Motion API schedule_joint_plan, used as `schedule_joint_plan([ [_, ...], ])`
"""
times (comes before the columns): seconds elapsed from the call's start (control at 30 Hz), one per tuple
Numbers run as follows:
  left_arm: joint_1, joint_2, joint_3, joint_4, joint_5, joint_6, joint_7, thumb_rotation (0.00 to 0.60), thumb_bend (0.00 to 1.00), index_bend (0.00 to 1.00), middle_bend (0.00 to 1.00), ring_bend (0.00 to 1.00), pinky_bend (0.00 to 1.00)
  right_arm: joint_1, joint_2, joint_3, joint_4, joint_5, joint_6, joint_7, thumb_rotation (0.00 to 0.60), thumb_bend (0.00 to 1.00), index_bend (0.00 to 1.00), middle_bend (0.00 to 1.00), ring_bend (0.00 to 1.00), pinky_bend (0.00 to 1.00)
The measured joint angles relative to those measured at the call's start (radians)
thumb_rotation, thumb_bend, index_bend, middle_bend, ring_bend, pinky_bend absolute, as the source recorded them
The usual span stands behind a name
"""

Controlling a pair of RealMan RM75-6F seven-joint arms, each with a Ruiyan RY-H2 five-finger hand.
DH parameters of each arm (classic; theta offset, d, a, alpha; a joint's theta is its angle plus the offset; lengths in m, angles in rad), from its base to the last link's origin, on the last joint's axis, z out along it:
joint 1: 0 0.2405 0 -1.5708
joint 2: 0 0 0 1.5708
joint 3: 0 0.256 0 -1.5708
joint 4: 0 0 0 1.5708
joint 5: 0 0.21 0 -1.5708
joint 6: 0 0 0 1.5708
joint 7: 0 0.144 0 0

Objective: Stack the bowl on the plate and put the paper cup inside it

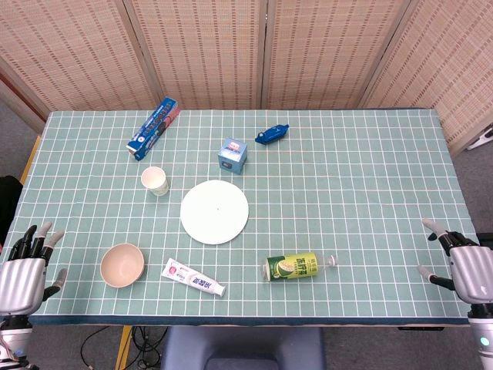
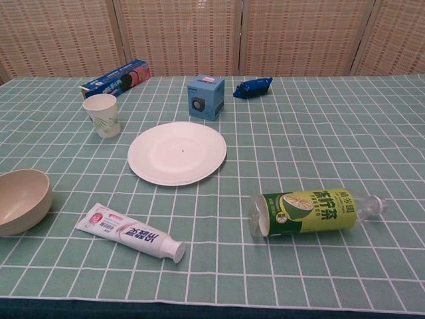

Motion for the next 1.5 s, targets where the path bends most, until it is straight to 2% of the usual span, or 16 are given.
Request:
schedule_joint_plan([
  [0.33,0.003,0.012,-0.001,0.007,0.017,0.004,-0.021,0.6,0.31,0.18,0.0,0.0,0.16,-0.005,0.005,0.007,-0.003,-0.001,0.018,0.002,0.6,0.04,0.19,0.39,0.36,0.55],
  [0.5,0.003,0.016,-0.001,0.025,0.037,0.009,-0.038,0.6,0.31,0.21,0.01,0.05,0.17,-0.007,0.015,0.014,-0.009,0.002,0.027,-0.003,0.6,0.04,0.19,0.39,0.36,0.55],
  [0.57,0.0,0.018,0.002,0.038,0.056,0.007,-0.054,0.6,0.31,0.23,0.07,0.12,0.22,-0.006,0.019,0.017,-0.012,0.002,0.028,-0.006,0.6,0.04,0.19,0.39,0.36,0.55],
  [0.67,-0.009,0.021,0.008,0.071,0.096,0.002,-0.084,0.6,0.31,0.26,0.2,0.27,0.37,-0.002,0.023,0.021,-0.014,0.001,0.026,-0.007,0.6,0.04,0.19,0.39,0.36,0.55],
  [0.8,-0.034,0.035,0.025,0.11,0.146,-0.038,-0.124,0.6,0.31,0.27,0.24,0.29,0.4,0.0,0.024,0.022,-0.017,0.001,0.024,-0.008,0.6,0.04,0.19,0.39,0.36,0.55],
  [0.9,-0.054,0.048,0.04,0.123,0.176,-0.072,-0.145,0.6,0.31,0.28,0.29,0.33,0.48,0.001,0.025,0.02,-0.018,0.001,0.018,-0.011,0.6,0.04,0.19,0.39,0.36,0.55],
  [0.97,-0.064,0.054,0.048,0.132,0.196,-0.082,-0.165,0.6,0.31,0.29,0.38,0.43,0.58,0.002,0.025,0.02,-0.02,0.002,0.015,-0.014,0.6,0.04,0.19,0.39,0.36,0.55],
  [1.03,-0.071,0.056,0.056,0.142,0.216,-0.088,-0.183,0.6,0.31,0.31,0.54,0.58,0.71,0.003,0.025,0.02,-0.021,0.003,0.014,-0.016,0.6,0.04,0.19,0.39,0.36,0.55],
  [1.13,-0.081,0.061,0.072,0.155,0.237,-0.107,-0.211,0.6,0.3,0.33,0.67,0.68,0.84,0.005,0.026,0.021,-0.024,0.004,0.011,-0.021,0.6,0.04,0.19,0.39,0.36,0.55],
  [1.33,-0.097,0.062,0.105,0.176,0.273,-0.142,-0.241,0.6,0.3,0.35,0.84,0.85,0.94,0.008,0.029,0.022,-0.034,0.003,0.009,-0.03,0.6,0.04,0.19,0.39,0.36,0.55],
  [1.5,-0.109,0.032,0.126,0.209,0.292,-0.175,-0.246,0.6,0.29,0.35,0.91,0.9,0.96,0.006,0.032,0.021,-0.039,0.004,0.01,-0.034,0.6,0.04,0.19,0.39,0.36,0.55],
])
